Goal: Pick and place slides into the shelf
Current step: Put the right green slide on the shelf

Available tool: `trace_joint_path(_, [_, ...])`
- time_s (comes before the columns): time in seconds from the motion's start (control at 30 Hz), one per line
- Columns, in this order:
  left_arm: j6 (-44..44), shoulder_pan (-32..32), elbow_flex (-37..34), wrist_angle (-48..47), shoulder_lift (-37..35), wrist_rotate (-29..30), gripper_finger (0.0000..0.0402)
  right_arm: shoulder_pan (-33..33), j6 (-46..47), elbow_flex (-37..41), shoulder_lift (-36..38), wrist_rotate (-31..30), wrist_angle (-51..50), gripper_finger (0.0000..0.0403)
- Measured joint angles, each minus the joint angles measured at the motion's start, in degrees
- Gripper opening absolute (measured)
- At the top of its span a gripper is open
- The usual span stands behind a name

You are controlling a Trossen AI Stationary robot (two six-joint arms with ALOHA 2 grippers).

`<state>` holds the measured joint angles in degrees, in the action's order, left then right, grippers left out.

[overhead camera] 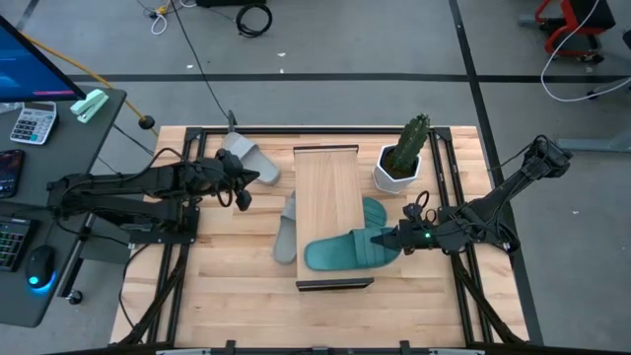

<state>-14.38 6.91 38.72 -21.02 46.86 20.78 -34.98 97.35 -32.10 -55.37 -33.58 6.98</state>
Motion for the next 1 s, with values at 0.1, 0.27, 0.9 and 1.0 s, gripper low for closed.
trace_joint_path(0.1, [0.0, 0.0, 0.0, 0.0, 0.0, 0.0, 0.0015, 0.0, 0.1, 0.0, 0.0, 1.1, 0.0, 0.0064])
trace_joint_path(0.27, [0.0, 0.0, 0.0, 0.0, 0.0, 0.0, 0.0012, 0.0, 0.4, 0.0, 0.0, 1.4, 0.0, 0.0064])
trace_joint_path(0.9, [0.0, 0.0, 0.0, 0.0, 0.0, 0.0, 0.0012, 0.0, 0.6, 0.0, -0.3, 6.1, 0.4, 0.0064])
trace_joint_path(1.0, [0.0, 0.0, 0.0, 0.0, 0.0, 0.0, 0.0015, 0.0, 0.6, 0.0, -0.3, 5.9, 0.4, 0.0064])
